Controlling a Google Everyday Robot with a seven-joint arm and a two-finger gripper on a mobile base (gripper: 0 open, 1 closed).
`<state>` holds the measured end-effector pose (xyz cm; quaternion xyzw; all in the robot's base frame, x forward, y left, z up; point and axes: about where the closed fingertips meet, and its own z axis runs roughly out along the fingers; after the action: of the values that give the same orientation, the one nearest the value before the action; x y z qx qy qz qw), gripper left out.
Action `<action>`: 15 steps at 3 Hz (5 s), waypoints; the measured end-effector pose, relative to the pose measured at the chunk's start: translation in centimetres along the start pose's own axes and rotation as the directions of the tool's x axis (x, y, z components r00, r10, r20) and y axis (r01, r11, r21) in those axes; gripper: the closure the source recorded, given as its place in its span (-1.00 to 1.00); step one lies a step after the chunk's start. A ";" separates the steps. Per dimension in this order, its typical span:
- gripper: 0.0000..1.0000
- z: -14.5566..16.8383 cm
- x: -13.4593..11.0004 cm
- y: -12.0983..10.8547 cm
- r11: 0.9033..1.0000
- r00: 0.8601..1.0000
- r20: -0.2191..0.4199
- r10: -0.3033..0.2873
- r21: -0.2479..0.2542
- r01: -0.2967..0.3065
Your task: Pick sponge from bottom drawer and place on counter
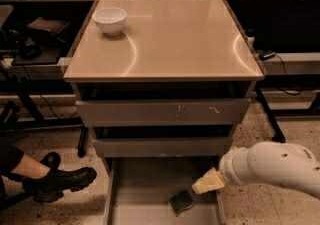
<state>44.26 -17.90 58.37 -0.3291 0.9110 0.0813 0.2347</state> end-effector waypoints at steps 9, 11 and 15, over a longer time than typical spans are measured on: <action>-1.00 21.6 15.8 -0.7 0.995 0.970 -0.226 0.087 0.068 -0.074; -1.00 27.3 10.5 2.4 0.993 0.997 -0.065 0.030 -0.109 -0.037; -1.00 33.5 9.5 2.6 0.990 0.995 0.031 0.097 -0.103 -0.093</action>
Offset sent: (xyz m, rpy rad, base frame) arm -0.0067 -0.0002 -0.0227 -0.0442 0.0024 0.0122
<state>48.73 -11.15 24.40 -0.2954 0.9161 0.1441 0.2297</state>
